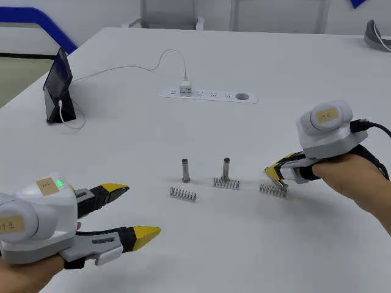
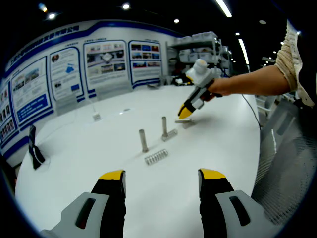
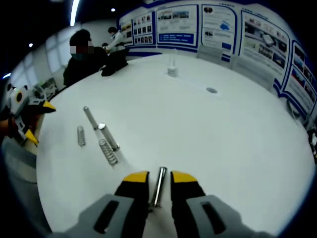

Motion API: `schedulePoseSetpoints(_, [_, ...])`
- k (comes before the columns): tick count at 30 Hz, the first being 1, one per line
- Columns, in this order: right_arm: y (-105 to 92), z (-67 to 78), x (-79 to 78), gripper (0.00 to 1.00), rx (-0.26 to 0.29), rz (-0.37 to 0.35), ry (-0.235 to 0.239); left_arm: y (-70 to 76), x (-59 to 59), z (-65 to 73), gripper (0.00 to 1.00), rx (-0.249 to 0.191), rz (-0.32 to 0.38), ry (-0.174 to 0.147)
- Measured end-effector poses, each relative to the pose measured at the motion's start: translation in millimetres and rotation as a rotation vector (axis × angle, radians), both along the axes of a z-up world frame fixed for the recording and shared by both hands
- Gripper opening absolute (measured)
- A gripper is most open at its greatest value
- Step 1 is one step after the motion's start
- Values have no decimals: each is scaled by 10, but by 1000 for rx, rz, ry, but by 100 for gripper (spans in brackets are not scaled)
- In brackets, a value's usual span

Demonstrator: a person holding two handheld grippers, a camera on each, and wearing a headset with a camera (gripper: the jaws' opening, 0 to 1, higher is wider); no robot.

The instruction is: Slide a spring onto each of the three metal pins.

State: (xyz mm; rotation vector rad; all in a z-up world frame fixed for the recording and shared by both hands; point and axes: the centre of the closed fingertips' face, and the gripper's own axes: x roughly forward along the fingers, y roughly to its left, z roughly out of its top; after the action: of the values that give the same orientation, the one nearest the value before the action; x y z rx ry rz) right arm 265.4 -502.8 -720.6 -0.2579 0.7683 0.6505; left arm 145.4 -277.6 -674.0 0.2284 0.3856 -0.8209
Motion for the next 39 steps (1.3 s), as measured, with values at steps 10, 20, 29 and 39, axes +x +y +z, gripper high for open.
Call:
schedulePoseSetpoints(10, [-16, -82, 35, 15, -13, -24, 29, -13, -14, -20, 59, -1, -2, 5])
schedulePoseSetpoints(20, [-8, -130, 63, 13, -33, -33, 48, -20, -7, -28, 59, -6, -5, 7])
schedulePoseSetpoints(29, [-9, -172, 60, 11, -47, -40, 60, 1, -4, -41, 59, -8, -2, 11])
schedulePoseSetpoints(39, [8, -185, 53, 10, -80, -20, 65, -27, -9, -53, 59, -7, -9, 15])
